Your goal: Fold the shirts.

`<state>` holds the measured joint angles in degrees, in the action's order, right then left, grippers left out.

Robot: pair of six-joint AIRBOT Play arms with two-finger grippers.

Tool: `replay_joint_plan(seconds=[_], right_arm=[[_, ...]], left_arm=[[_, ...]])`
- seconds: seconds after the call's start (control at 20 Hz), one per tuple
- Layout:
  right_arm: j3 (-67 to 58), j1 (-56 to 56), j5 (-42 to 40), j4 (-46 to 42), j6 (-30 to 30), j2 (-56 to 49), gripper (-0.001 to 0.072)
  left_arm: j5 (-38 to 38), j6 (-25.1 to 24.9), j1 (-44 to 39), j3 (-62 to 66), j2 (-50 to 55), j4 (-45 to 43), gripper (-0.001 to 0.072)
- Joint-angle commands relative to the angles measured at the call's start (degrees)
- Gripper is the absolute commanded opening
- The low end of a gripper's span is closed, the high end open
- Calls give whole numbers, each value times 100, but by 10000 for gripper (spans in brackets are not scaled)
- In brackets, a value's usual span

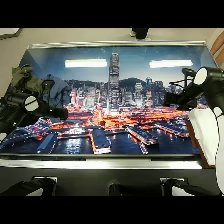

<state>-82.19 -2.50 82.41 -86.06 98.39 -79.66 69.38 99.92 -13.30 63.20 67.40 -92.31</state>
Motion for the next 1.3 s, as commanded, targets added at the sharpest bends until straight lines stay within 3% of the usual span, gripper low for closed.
replay_joint_plan(seconds=[0.0,0.65,1.1,1.25], right_arm=[[2,7,0,0,0,-2,683],[2,7,0,0,0,-2,683],[2,7,-1156,2,-2,-4,684],[2,7,-1508,4,-2,-4,683]], left_arm=[[-2,0,2,-2,4,0,706],[-94,70,0,-4,9,35,706],[-1486,94,11,-4,168,28,705],[-2492,363,68,22,358,-142,706]])
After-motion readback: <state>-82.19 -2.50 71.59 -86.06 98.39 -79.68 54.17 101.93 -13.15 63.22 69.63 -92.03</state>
